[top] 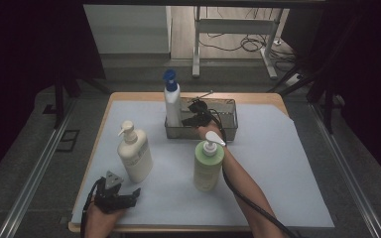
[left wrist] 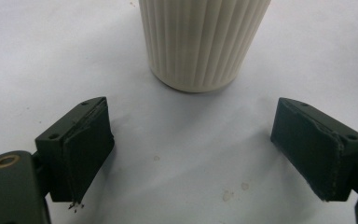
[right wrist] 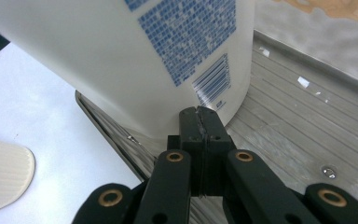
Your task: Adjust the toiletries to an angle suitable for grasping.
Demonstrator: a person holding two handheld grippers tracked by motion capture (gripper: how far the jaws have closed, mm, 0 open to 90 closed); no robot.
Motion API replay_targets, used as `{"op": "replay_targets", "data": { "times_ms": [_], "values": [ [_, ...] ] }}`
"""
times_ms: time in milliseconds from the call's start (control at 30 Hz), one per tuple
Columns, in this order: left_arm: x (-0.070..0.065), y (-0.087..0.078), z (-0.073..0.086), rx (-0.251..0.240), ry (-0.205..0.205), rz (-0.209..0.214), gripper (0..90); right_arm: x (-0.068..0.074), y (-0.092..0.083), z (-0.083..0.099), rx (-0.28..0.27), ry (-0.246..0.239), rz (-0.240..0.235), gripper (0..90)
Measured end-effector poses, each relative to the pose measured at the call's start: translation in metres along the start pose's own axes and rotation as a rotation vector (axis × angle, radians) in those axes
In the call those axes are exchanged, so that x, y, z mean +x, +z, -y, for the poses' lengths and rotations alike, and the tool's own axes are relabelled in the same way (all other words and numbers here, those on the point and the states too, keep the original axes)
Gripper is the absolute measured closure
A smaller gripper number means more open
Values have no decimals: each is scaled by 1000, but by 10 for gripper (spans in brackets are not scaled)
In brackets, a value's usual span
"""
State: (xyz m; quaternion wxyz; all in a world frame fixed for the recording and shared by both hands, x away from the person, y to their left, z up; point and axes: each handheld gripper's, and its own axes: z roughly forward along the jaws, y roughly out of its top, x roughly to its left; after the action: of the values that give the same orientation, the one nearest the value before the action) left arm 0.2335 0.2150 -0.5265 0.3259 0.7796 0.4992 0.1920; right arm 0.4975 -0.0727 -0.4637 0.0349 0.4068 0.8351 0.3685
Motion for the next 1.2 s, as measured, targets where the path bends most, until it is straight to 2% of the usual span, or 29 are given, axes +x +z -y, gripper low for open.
{"op": "replay_targets", "data": {
  "times_ms": [100, 300, 500, 600, 933, 1200],
  "values": [
    [0, 0, 0, 1, 0, 0, 120, -2, -1, 0, -7, 4, -19, 892],
    [0, 0, 0, 0, 0, 0, 121, -1, -2, 2, 5, -22, 7, 836],
    [0, 0, 0, -1, 0, 0, 121, -1, -13, 4, -4, -50, 35, 781],
    [0, 0, 0, 0, 1, -1, 121, 0, -21, 4, -15, -69, 48, 724],
    [0, 0, 0, -1, 0, 0, 121, -6, -49, 12, -57, -71, 52, 495],
    [0, 0, 0, -2, 0, -1, 121, -8, -69, 23, -72, -110, 74, 375]
  ]
}}
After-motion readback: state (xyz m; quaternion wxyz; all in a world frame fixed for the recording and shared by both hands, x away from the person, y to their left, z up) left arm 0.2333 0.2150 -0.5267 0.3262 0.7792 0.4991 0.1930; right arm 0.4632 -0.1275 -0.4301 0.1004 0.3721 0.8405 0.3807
